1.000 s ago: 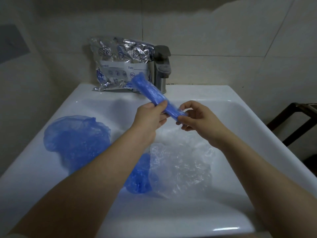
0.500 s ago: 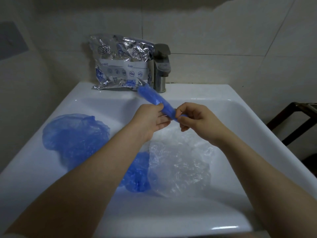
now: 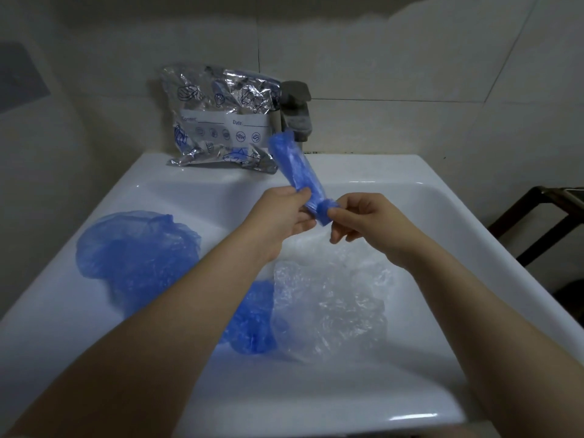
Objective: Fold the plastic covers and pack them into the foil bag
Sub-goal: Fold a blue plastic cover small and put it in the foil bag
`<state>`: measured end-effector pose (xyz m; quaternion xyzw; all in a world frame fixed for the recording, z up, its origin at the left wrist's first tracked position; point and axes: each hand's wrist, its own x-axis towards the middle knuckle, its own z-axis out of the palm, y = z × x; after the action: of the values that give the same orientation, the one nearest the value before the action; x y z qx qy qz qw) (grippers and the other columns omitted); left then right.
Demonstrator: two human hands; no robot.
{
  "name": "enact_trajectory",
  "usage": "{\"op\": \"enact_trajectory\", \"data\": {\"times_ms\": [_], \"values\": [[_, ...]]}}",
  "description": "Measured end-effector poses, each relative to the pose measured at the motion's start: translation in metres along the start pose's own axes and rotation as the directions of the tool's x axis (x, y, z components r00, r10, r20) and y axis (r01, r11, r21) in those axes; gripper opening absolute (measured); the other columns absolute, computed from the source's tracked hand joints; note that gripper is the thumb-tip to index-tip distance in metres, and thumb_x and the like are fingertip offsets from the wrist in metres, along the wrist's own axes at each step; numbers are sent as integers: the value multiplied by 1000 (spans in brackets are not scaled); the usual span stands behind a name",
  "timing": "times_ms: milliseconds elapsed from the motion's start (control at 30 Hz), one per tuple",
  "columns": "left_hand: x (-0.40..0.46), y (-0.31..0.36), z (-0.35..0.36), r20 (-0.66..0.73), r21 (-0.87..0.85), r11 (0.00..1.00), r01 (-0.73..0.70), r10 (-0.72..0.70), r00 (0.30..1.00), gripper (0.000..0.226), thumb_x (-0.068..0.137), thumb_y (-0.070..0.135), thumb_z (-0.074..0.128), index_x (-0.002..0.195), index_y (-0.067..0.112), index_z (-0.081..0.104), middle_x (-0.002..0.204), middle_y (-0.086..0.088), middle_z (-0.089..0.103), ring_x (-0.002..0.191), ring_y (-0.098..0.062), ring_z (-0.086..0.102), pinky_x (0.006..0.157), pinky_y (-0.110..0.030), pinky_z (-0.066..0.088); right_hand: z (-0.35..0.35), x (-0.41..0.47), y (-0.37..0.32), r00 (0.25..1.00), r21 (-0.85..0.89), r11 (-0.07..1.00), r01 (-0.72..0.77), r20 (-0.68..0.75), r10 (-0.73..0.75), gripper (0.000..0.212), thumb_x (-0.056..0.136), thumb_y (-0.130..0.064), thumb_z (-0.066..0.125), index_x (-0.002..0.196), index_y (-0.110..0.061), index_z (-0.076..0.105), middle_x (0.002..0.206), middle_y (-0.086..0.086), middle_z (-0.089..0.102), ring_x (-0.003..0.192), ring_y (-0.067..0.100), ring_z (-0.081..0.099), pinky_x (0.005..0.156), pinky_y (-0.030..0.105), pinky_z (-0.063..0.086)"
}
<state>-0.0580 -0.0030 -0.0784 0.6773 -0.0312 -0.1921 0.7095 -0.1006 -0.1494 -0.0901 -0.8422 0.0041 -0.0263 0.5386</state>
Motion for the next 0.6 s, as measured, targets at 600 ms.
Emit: {"op": "enact_trajectory", "data": {"times_ms": [600], "values": [[3, -6, 3, 68, 162, 984, -73, 63, 996, 28, 96, 19, 50, 113, 0, 60, 106, -20, 68, 89, -24, 67, 76, -22, 55, 1, 6, 5, 934, -350, 895, 277, -118, -336, 13, 77, -14, 73, 78, -22, 62, 83, -12, 54, 72, 3, 53, 65, 9, 42]]}}
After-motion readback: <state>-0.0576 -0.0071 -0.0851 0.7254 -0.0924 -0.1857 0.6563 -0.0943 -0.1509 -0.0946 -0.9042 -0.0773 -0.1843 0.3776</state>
